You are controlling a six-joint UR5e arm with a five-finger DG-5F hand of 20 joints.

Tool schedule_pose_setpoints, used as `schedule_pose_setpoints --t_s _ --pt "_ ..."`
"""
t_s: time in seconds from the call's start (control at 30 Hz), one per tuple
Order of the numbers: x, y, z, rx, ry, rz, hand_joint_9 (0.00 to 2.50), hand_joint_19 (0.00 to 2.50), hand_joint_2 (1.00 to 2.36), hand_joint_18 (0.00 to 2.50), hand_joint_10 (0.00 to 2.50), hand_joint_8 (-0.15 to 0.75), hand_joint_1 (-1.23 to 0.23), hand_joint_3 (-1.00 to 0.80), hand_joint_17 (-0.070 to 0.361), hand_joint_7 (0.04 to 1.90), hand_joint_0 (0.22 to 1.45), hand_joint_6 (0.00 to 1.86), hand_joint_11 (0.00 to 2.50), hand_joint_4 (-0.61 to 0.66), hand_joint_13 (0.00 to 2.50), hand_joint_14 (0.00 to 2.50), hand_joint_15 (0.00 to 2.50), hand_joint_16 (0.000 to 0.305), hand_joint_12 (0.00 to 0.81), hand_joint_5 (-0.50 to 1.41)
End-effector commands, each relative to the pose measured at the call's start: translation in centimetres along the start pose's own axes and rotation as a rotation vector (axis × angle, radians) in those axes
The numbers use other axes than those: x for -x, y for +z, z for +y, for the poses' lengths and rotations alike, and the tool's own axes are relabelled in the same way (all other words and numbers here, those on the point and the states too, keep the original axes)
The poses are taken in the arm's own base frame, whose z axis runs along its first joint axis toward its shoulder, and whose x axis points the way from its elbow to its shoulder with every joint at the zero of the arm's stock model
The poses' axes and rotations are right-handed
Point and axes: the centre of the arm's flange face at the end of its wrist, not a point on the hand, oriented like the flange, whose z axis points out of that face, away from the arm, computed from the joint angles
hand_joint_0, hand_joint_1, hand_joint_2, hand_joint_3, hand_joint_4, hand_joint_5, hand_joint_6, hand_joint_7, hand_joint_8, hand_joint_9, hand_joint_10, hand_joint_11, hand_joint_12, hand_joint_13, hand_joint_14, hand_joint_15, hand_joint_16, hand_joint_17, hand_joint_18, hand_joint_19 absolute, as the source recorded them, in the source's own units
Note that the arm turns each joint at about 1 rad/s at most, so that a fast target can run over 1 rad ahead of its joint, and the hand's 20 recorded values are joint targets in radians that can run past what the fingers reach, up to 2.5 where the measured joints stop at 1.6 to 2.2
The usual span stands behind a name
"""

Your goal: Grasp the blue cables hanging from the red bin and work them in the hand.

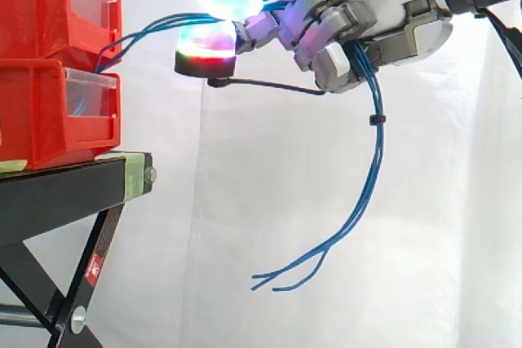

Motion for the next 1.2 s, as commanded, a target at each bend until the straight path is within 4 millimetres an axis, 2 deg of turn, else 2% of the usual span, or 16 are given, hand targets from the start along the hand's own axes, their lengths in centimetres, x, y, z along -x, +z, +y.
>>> schedule_pose_setpoints --t_s 0.0,0.07,0.17,0.3,0.37,0.57,0.6,0.63,0.67,0.7,0.73,0.77,0.8,0.83,1.07,1.17 --pt "-0.06 -0.02 0.01 0.000 -0.001 0.001 1.06 0.56 1.02 2.19 2.50 0.486 -0.68 -0.48 0.166 1.21 0.95 0.28 2.50 0.24 1.73 2.50 1.88 0.221 0.718 0.22" --pt "0.02 0.01 0.00 0.000 0.001 0.000 1.06 0.56 1.02 2.19 2.50 0.486 -0.68 -0.62 0.166 1.21 0.92 0.27 2.50 0.25 1.73 2.50 1.88 0.221 0.718 0.23" --pt "0.03 0.00 -0.01 -0.001 0.000 0.000 1.06 0.56 1.02 2.19 2.50 0.486 -0.68 -0.61 0.166 1.21 0.92 0.27 2.50 0.25 1.73 2.50 1.88 0.221 0.718 0.23" --pt "-0.05 -0.03 -0.01 -0.001 0.002 0.001 1.06 0.56 1.02 2.19 2.50 0.486 -0.66 -0.33 0.166 1.21 0.99 0.27 2.50 0.24 1.73 2.50 1.88 0.221 0.718 0.23" --pt "-0.05 -0.03 -0.01 -0.001 0.000 0.001 1.06 0.56 1.03 2.19 2.50 0.486 -0.66 -0.11 0.166 1.21 1.00 0.27 2.50 0.25 1.73 2.50 1.88 0.221 0.718 0.24" --pt "0.02 0.01 0.00 0.000 -0.003 0.000 1.06 0.56 1.00 2.19 2.50 0.486 -0.65 0.28 0.166 1.18 1.03 0.30 2.50 0.26 1.73 2.50 1.88 0.221 0.718 0.26" --pt "-0.06 -0.02 0.01 0.000 -0.004 0.001 1.06 0.56 1.08 2.19 2.50 0.486 -0.65 0.26 0.166 1.18 0.99 0.30 2.50 0.26 1.73 2.50 1.88 0.221 0.718 0.26" --pt "-0.06 -0.02 0.01 0.000 -0.004 0.001 1.06 0.56 1.05 2.19 2.50 0.486 -0.67 0.16 0.166 1.19 0.96 0.27 2.50 0.28 1.73 2.50 1.88 0.221 0.718 0.27" --pt "-0.06 -0.02 0.01 0.000 -0.004 0.001 1.06 0.56 1.00 2.19 2.50 0.486 -0.68 -0.01 0.166 1.20 0.93 0.26 2.50 0.29 1.73 2.50 1.88 0.221 0.718 0.27" --pt "-0.06 -0.02 0.01 0.000 -0.005 0.001 1.06 0.56 1.01 2.19 2.50 0.486 -0.68 -0.10 0.166 1.21 0.92 0.25 2.50 0.29 1.73 2.50 1.88 0.221 0.718 0.27" --pt "-0.01 0.05 -0.08 -0.001 -0.006 0.000 1.06 0.56 1.01 2.19 2.50 0.486 -0.66 -0.29 0.166 1.24 0.88 0.21 2.50 0.26 1.73 2.50 1.88 0.221 0.718 0.26" --pt "0.02 0.01 0.00 0.000 -0.005 0.000 1.06 0.56 1.02 2.19 2.50 0.486 -0.64 -0.36 0.166 1.26 0.87 0.18 2.50 0.25 1.73 2.50 1.88 0.221 0.718 0.26" --pt "-0.06 -0.02 -0.06 0.000 -0.005 0.001 1.06 0.56 1.02 2.19 2.50 0.486 -0.63 -0.53 0.166 1.29 0.86 0.16 2.50 0.24 1.73 2.50 1.88 0.221 0.718 0.26" --pt "0.01 0.02 0.01 0.001 -0.004 0.000 1.06 0.56 1.01 2.19 2.50 0.486 -0.62 -0.61 0.166 1.29 0.86 0.15 2.50 0.24 1.73 2.50 1.88 0.221 0.718 0.26" --pt "0.04 0.01 0.00 0.000 -0.005 -0.002 1.06 0.56 1.01 2.19 2.50 0.486 -0.62 -0.70 0.166 1.27 0.88 0.18 2.50 0.25 1.73 2.50 1.88 0.221 0.718 0.28" --pt "0.04 0.01 0.00 0.000 -0.006 -0.002 1.06 0.56 1.02 2.19 2.50 0.486 -0.62 -0.60 0.166 1.26 0.92 0.20 2.50 0.25 1.73 2.50 1.88 0.221 0.718 0.29"
